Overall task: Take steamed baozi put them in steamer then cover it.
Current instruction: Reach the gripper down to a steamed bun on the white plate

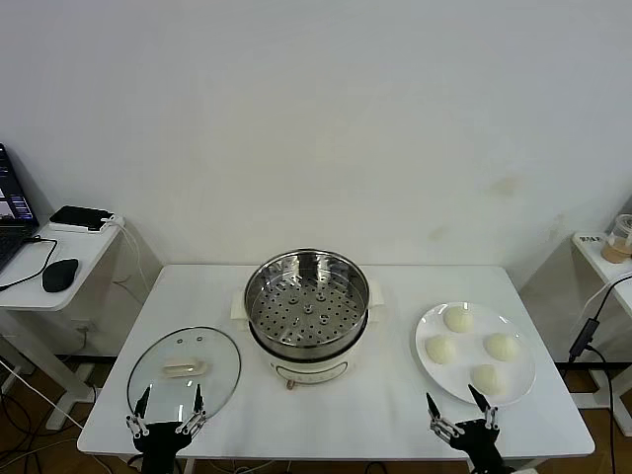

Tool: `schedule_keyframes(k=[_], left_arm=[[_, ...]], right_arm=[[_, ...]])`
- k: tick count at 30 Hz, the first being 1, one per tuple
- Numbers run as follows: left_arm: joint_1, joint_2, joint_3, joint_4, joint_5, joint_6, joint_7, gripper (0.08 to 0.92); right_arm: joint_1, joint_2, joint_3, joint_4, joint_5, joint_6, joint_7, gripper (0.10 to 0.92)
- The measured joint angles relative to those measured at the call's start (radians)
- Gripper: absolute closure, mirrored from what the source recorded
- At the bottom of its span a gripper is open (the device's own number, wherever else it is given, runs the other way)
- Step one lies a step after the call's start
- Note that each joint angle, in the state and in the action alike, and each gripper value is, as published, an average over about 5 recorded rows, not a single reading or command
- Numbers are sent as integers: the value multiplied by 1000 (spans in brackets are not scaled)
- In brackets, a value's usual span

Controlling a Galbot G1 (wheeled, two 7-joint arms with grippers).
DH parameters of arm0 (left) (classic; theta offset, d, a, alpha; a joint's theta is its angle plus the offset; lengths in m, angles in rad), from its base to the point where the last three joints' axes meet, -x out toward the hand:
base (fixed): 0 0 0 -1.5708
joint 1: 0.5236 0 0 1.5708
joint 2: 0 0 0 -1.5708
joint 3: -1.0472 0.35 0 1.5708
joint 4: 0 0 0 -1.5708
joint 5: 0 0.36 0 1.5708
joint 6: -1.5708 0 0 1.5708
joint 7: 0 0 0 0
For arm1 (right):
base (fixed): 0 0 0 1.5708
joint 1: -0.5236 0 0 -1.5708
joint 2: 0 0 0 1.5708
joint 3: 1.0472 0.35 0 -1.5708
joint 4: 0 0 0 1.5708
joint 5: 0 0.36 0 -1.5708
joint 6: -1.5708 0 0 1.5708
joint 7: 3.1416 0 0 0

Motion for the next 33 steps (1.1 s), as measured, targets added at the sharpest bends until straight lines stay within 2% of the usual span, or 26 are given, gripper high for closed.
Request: schedule_keyframes(k=[7,13,23,33], left_arm=[[-23,0,-11,-20,17,31,16,177],[-50,-3,-29,-32,52,52,62,177],[-62,-13,-46,-46,112,56,97,177],[-70,-30,-64,-61,144,57,106,177]], right_arm=[[86,-63,51,-25,-130,-57,-35,203],[196,-180,91,-83,-279,-108,-129,203],[454,-417,45,-270,-506,-89,-394,203],[820,-561,-212,-514,-621,0,-684,203]])
